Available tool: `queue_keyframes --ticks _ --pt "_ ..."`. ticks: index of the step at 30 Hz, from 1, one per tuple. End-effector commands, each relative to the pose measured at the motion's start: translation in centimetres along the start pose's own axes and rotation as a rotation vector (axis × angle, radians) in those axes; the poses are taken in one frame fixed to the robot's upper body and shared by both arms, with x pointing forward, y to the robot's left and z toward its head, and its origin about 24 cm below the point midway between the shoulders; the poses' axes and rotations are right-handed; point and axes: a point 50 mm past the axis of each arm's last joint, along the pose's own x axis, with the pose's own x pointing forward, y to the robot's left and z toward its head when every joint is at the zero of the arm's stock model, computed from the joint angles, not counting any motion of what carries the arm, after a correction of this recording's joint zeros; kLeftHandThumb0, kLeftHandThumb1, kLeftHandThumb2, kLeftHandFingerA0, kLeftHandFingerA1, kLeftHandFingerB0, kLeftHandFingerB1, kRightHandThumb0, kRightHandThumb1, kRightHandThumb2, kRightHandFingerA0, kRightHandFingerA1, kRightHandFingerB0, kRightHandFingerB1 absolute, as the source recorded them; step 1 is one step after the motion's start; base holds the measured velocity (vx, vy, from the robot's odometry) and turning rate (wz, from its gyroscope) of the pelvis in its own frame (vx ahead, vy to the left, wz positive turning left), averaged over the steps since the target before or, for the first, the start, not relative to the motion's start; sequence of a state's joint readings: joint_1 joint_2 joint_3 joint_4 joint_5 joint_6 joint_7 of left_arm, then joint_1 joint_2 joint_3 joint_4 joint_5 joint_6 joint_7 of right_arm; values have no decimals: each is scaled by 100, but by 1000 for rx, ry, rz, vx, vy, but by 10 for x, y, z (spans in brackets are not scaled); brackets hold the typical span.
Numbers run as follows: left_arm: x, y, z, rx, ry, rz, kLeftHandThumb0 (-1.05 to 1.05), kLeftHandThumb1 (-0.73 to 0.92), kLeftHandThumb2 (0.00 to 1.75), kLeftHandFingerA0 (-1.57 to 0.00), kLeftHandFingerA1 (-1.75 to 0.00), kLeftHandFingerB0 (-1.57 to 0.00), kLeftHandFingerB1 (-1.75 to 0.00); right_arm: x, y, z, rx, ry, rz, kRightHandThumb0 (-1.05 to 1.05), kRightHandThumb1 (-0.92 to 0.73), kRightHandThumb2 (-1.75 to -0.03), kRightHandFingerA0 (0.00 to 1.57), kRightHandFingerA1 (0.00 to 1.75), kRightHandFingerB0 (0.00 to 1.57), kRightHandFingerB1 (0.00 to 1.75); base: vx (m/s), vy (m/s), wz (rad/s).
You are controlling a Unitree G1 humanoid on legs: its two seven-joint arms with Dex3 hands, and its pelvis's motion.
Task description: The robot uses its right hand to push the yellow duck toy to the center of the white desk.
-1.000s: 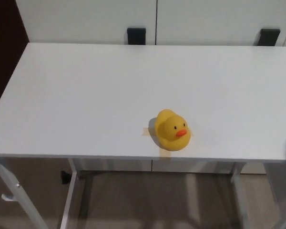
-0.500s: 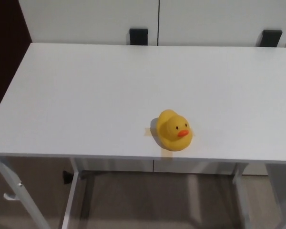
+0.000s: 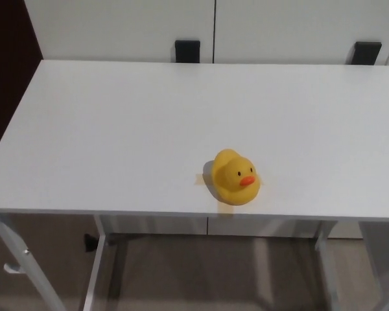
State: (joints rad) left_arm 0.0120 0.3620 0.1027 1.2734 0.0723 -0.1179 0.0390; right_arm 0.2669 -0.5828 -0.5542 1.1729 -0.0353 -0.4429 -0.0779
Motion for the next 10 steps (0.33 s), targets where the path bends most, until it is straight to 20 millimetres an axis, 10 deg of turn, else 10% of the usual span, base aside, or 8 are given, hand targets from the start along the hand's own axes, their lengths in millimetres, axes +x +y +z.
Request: queue_keyframes --ticks 1,10 --pt "0 12 7 -5 -66 45 -11 67 75 -93 -83 -93 -70 1 2 2 31 -26 73 10 -40 -113 96 57 73 52 0 0 0" --pt "0 12 7 -5 -66 46 -11 67 75 -93 -83 -93 -70 1 1 2 35 -28 77 10 -40 -113 96 57 73 52 0 0 0"
